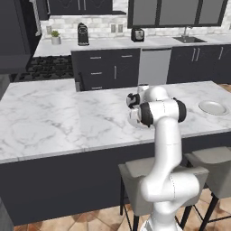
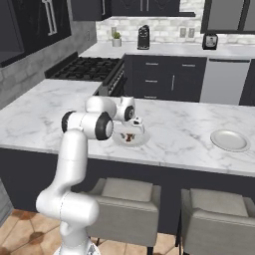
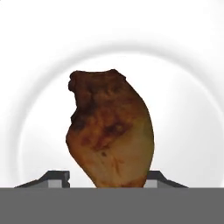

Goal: Transport the chicken drumstick and avocado to the fridge. Place the chicken drumstick on the rack containing meat and place the avocado on the rack containing the vegetable, ensuring meats and vegetables are on different racks.

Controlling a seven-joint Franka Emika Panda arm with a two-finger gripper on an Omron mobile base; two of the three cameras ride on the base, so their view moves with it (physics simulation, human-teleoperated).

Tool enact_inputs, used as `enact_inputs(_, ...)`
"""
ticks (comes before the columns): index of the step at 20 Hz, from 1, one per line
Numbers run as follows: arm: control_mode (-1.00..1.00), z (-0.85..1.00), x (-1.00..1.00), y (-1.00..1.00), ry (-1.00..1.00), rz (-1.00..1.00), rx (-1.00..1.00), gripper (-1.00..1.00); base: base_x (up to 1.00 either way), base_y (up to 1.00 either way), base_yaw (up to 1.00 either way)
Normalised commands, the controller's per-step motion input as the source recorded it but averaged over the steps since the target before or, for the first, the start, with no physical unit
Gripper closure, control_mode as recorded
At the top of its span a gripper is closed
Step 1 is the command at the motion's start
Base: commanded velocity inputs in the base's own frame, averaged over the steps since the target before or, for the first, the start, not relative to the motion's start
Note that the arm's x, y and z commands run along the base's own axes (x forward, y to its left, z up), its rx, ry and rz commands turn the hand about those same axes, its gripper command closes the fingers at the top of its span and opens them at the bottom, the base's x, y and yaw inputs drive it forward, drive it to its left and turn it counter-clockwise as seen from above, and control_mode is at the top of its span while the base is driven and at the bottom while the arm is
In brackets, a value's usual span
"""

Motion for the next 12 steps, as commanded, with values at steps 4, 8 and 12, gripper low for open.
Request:
enact_inputs(4, -1.00, -0.56, 0.00, 0.03, 0.19, 0.00, 0.00, 1.00, 0.00, 0.00, 0.00)
enact_inputs(8, -1.00, -0.25, -0.14, 0.26, 0.11, 0.00, 0.00, 1.00, 0.00, 0.00, 0.00)
enact_inputs(12, -1.00, -0.06, -0.08, 0.03, 0.00, -0.02, 0.00, 1.00, 0.00, 0.00, 0.00)
